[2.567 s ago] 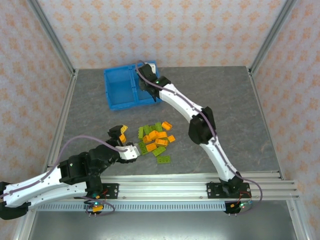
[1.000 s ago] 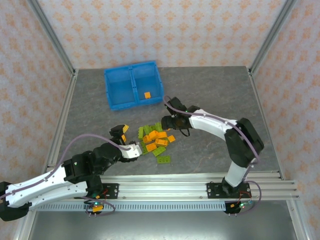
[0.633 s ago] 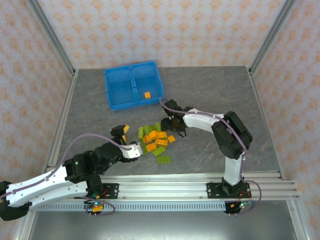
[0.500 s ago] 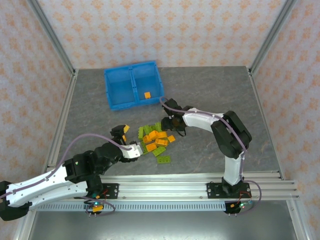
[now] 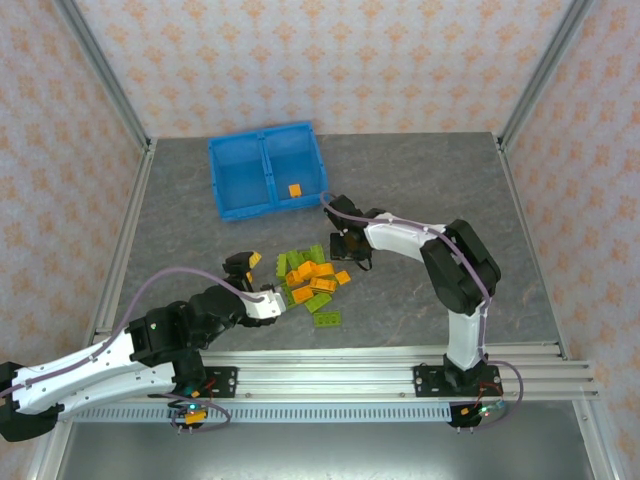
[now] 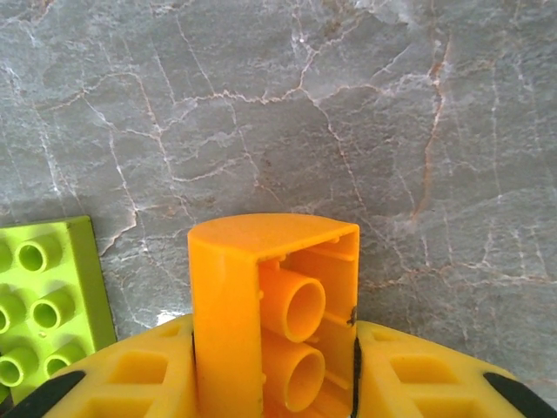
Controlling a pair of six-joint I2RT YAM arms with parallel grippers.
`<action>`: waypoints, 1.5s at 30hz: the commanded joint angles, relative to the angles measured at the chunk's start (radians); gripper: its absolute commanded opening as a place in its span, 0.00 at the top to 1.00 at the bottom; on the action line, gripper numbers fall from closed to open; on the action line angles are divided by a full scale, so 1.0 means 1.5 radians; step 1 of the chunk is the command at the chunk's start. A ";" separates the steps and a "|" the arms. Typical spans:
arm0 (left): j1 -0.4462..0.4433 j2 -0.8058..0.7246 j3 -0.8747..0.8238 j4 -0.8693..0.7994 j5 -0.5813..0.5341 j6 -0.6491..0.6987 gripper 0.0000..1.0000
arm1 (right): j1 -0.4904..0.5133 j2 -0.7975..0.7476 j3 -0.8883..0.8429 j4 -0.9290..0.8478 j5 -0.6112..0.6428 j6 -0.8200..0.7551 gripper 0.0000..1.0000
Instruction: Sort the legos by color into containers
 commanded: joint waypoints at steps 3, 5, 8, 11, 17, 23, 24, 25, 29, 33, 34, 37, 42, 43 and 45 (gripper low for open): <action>0.005 -0.009 0.012 -0.058 0.096 0.012 0.01 | 0.012 -0.102 -0.084 0.145 0.011 0.022 0.64; 0.005 -0.002 0.018 -0.062 0.115 0.006 0.01 | 0.023 -0.164 -0.122 0.161 0.027 0.034 0.64; 0.005 0.008 0.024 -0.060 0.117 0.001 0.00 | 0.058 -0.251 -0.152 0.155 0.072 0.034 0.64; 0.005 0.007 0.025 -0.039 0.093 -0.012 0.01 | 0.102 -0.306 -0.139 0.141 0.106 0.015 0.65; 0.005 0.037 0.037 -0.007 -0.105 -0.049 0.00 | 0.125 -0.241 0.000 0.153 0.093 -0.018 0.64; 0.011 0.049 0.046 -0.008 -0.214 -0.058 0.00 | 0.097 -0.003 0.270 0.102 0.112 -0.068 0.64; 0.012 0.045 0.046 -0.005 -0.216 -0.057 0.00 | 0.086 0.042 0.323 0.089 0.113 -0.074 0.64; 0.013 0.042 0.044 -0.003 -0.216 -0.057 0.01 | 0.077 0.079 0.371 0.076 0.119 -0.077 0.64; 0.016 0.034 0.038 0.007 -0.210 -0.053 0.01 | 0.039 0.243 0.587 -0.020 0.127 -0.078 0.64; 0.019 0.027 0.037 0.022 -0.216 -0.061 0.00 | 0.026 0.332 0.694 -0.062 0.127 -0.077 0.64; 0.020 0.025 0.037 0.024 -0.217 -0.063 0.00 | 0.025 0.340 0.700 -0.060 0.128 -0.077 0.64; 0.026 0.019 0.038 0.030 -0.213 -0.068 0.00 | 0.023 0.366 0.716 -0.052 0.120 -0.076 0.63; 0.035 0.021 0.043 0.033 -0.212 -0.089 0.00 | 0.024 0.411 0.796 -0.118 0.119 -0.073 0.54; 0.035 0.023 0.043 0.033 -0.212 -0.093 0.00 | 0.023 0.408 0.797 -0.121 0.119 -0.070 0.52; 0.041 0.025 0.045 0.035 -0.216 -0.106 0.00 | 0.023 0.392 0.792 -0.118 0.118 -0.064 0.48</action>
